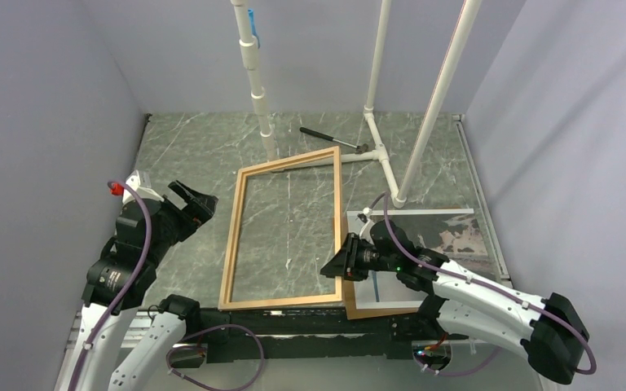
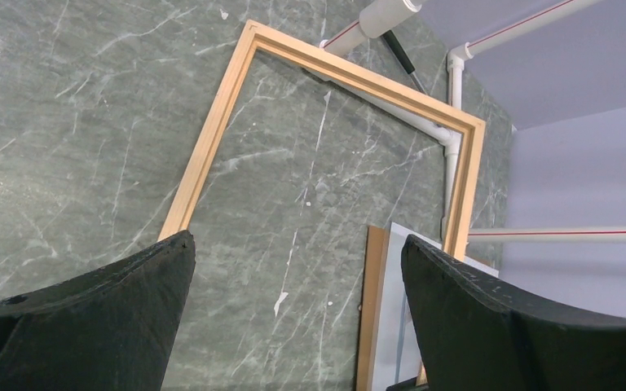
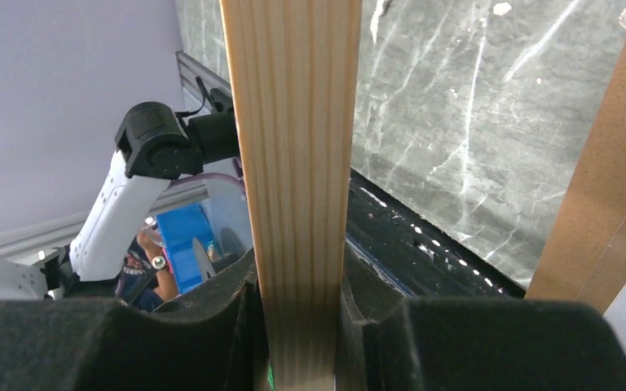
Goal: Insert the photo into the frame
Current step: Turn over the photo frame at the center of the board.
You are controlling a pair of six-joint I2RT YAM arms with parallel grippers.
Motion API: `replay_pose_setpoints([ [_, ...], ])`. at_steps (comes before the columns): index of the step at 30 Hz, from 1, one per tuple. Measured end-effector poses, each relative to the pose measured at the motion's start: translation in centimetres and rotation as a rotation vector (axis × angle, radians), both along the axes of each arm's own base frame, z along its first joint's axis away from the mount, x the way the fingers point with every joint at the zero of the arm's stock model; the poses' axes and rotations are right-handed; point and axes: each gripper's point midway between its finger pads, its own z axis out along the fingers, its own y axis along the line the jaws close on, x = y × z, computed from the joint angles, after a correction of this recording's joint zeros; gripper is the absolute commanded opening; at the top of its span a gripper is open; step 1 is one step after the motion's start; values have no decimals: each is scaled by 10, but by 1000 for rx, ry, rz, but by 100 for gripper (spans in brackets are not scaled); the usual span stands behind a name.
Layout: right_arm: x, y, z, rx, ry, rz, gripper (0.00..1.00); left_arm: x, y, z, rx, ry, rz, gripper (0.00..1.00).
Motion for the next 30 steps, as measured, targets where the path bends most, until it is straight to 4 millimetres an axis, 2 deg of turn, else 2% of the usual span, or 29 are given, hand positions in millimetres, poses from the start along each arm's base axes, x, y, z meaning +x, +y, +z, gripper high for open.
replay_pose_setpoints([
  [10,-2,6,-29,-23,66,16,0,1,-2,-3,-3,7,-10,99],
  [17,-5,9,-61,-104,113,73,0,2,-6,-13,-3,34,-23,99],
  [26,-10,11,-90,-183,169,137,0,7,-11,-18,-7,54,-44,99],
  [30,-6,16,-97,-229,178,169,8,9,-13,-22,-8,66,-51,99],
])
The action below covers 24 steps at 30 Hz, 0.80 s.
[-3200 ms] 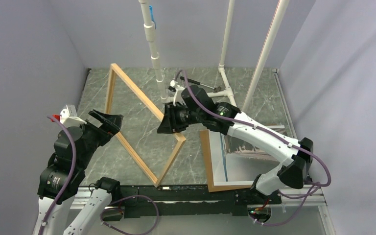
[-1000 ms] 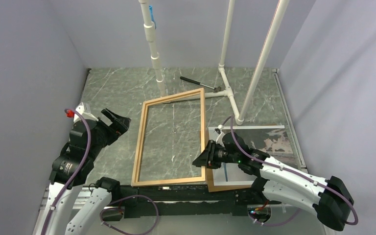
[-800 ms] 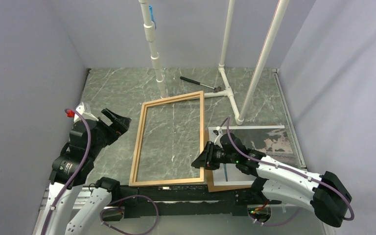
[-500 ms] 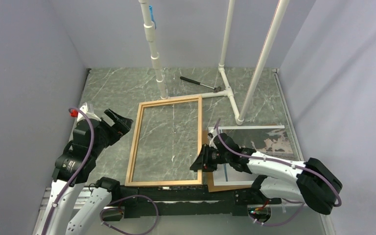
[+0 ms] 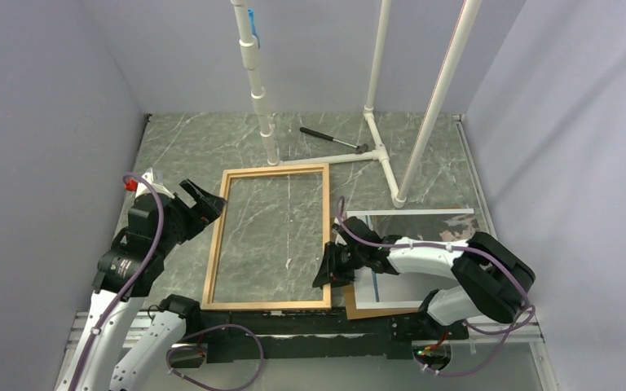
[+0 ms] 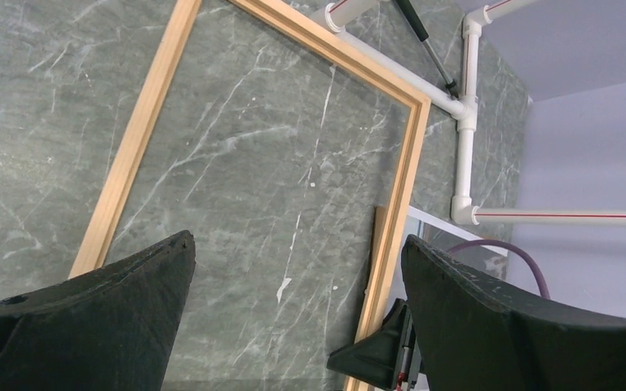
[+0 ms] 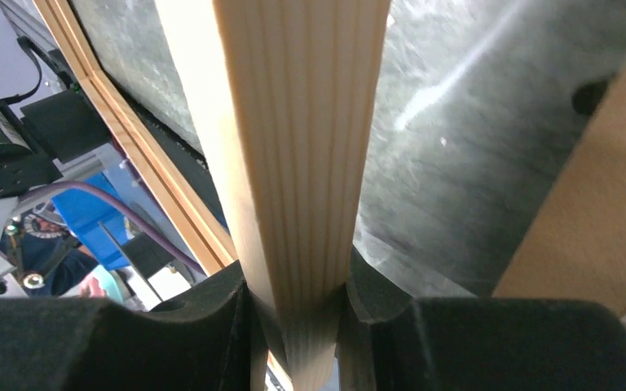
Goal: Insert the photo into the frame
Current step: Turn over the photo frame at the center of the board.
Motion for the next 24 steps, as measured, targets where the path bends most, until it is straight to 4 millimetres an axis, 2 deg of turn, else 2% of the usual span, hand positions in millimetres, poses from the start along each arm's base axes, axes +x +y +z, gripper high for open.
replay_pose_setpoints([
  [3,7,6,2,-18,-17,26,18,0,0,-1,-1,3,-2,99],
  [6,13,11,5,-32,-36,54,37,0,0,-1,-2,-1,-2,99],
  [10,16,6,-4,-107,-76,93,56,-2,0,2,-5,-13,-2,99],
  [12,17,2,-6,-137,-96,111,69,-2,0,3,-6,-17,-2,99],
  [17,20,2,3,-143,-154,127,88,-2,0,1,-5,-14,-2,99],
  [20,20,-4,6,-161,-182,118,92,-2,0,-4,-2,-4,-3,99],
  [24,25,-16,7,-225,-219,109,89,-2,0,-7,0,5,-3,99],
])
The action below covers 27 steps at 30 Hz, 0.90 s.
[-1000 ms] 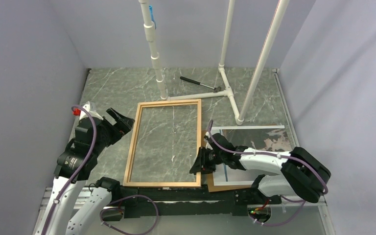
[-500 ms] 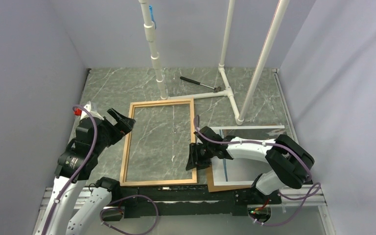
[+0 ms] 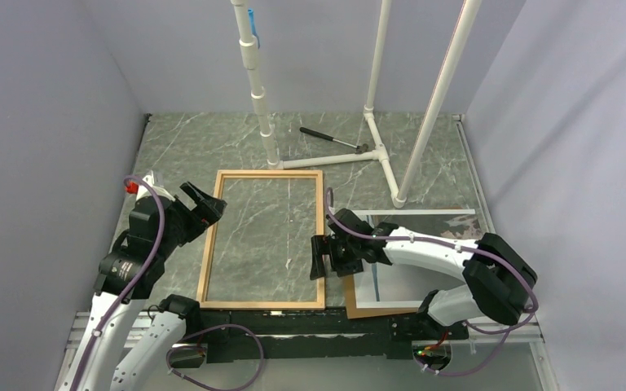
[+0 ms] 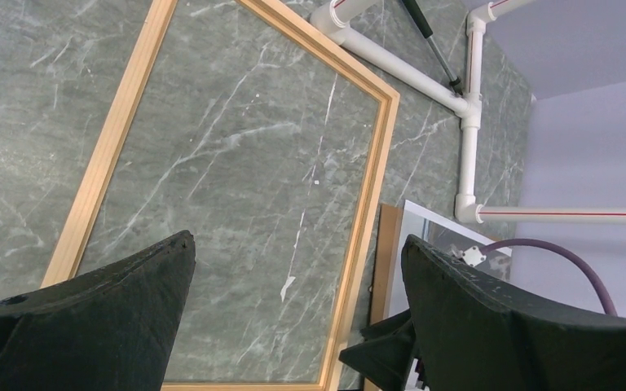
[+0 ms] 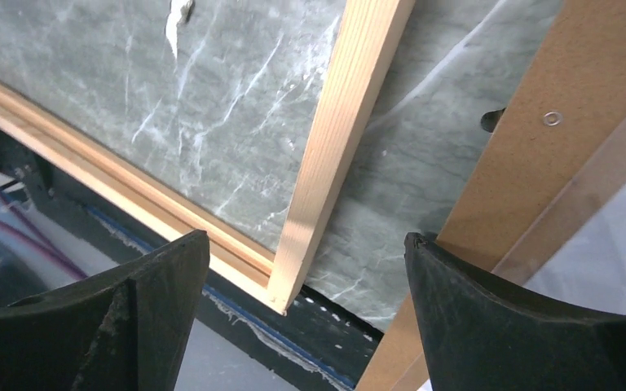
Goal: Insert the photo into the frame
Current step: Turn over the photo frame at the center of the board.
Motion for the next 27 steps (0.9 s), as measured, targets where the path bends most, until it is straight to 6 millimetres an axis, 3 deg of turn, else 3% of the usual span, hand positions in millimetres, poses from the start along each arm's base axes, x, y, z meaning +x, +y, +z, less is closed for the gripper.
replay_pose_setpoints([
  [7,21,1,8,-77,-68,-3,80,0,0,-3,2,7,0,100],
  [12,32,9,0,-117,-67,10,61,0,-1,-5,3,14,-5,99],
  [18,42,13,-19,-181,-57,25,24,2,-4,-10,12,39,-24,99],
  [27,53,20,-22,-223,-52,12,17,3,-5,-14,24,53,-39,99],
])
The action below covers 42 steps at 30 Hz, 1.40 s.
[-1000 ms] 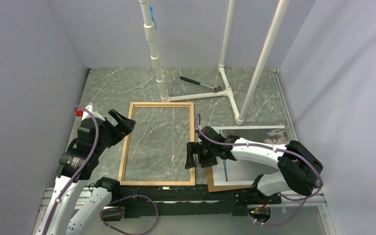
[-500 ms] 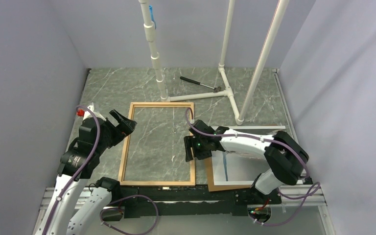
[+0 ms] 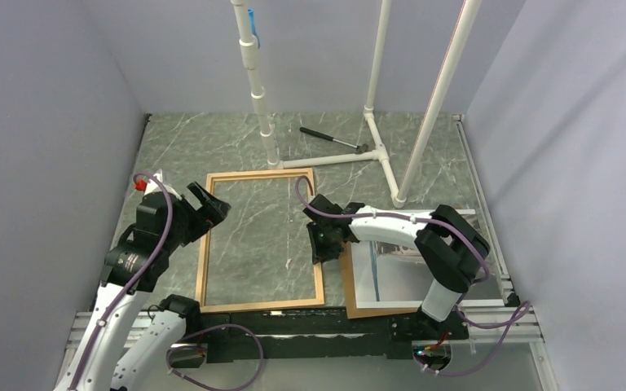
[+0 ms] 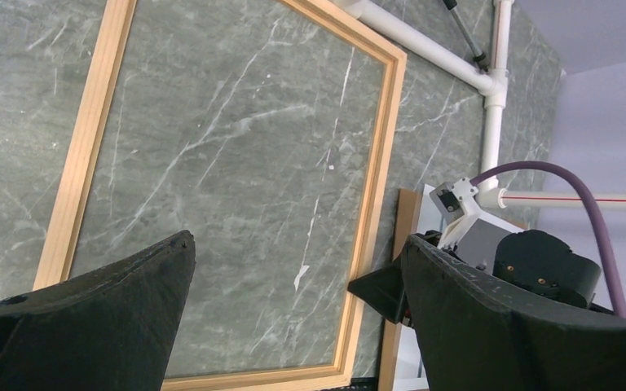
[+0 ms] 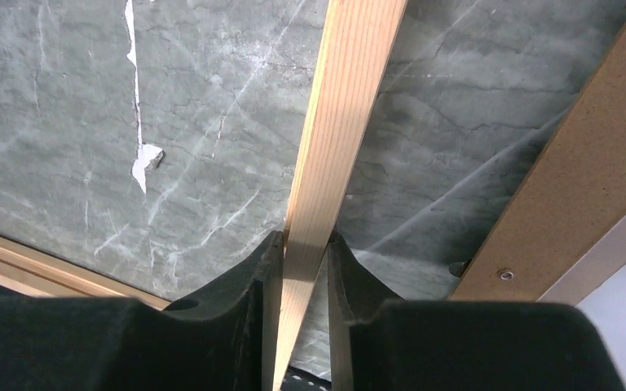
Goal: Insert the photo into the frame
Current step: Turn over the photo frame at the center of the board, then move the photo frame item to the center of the board.
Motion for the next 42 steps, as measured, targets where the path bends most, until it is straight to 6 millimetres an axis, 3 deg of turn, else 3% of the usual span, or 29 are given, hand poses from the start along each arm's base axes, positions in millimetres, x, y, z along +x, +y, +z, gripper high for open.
replay_pose_setpoints([
  [7,-1,0,0,-6,9,-6,17,-4,-2,-26,4,59,-15,99],
  [11,-1,0,0,9,-2,-17,24,-5,-5,-26,-6,58,-26,99],
  [17,0,2,3,32,-23,-16,55,-5,-11,-22,-27,41,-56,99],
  [25,2,9,29,101,-72,3,82,1,-34,-20,-65,7,-187,99],
  [30,6,11,58,166,-125,1,88,6,-59,-33,-110,16,-299,99],
  [34,9,3,76,214,-153,-22,89,5,-95,-46,-115,60,-429,99],
  [42,16,-58,89,240,-175,-168,91,2,-172,-80,-104,182,-644,99],
])
